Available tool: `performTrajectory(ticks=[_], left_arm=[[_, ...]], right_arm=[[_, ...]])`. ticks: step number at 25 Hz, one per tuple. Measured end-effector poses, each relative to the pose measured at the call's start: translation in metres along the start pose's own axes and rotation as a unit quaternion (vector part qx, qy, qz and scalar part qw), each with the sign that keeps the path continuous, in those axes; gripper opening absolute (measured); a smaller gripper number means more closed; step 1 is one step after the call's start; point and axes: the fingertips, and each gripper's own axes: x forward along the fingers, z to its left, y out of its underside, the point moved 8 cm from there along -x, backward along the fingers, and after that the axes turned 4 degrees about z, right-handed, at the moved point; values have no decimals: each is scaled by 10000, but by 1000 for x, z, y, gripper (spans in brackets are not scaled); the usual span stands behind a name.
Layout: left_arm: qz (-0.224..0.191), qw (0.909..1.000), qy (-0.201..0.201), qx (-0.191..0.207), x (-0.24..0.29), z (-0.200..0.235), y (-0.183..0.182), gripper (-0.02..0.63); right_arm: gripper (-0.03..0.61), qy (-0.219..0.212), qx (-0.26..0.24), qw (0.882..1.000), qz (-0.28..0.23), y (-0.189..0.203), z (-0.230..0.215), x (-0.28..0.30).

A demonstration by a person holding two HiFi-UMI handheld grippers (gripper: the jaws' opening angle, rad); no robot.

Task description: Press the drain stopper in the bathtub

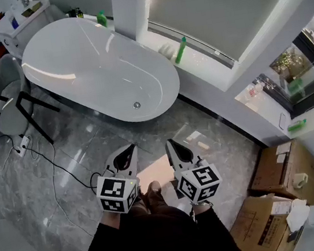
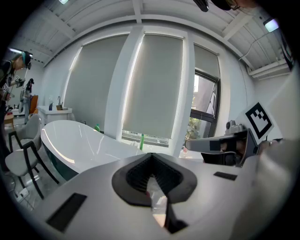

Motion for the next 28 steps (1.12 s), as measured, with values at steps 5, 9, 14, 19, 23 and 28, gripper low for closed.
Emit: performTrajectory(ticks=[5, 9, 14, 19, 23, 28], left_arm=[[27, 10000, 1, 72, 4, -8, -1, 8], [30, 9999, -26, 93, 7, -9, -4, 8], [64, 9999, -49, 77, 10, -11, -2, 8], [65, 9998, -181, 27, 14, -7, -4, 8], [92, 9996, -276, 30, 22, -4, -8, 8], [16, 9992, -388, 88, 34, -4, -16, 8]], right_arm=[[0, 36, 57, 10000, -45, -1, -8, -4], [1, 13, 59, 10000, -64, -3, -10, -4], [0, -5, 84, 10000, -22, -1, -15, -3], [1, -288, 156, 9994, 64, -2, -26, -1], [1, -221, 115, 9996, 118, -8, -45, 0], [2, -79, -28, 10000, 46, -21, -67, 4]])
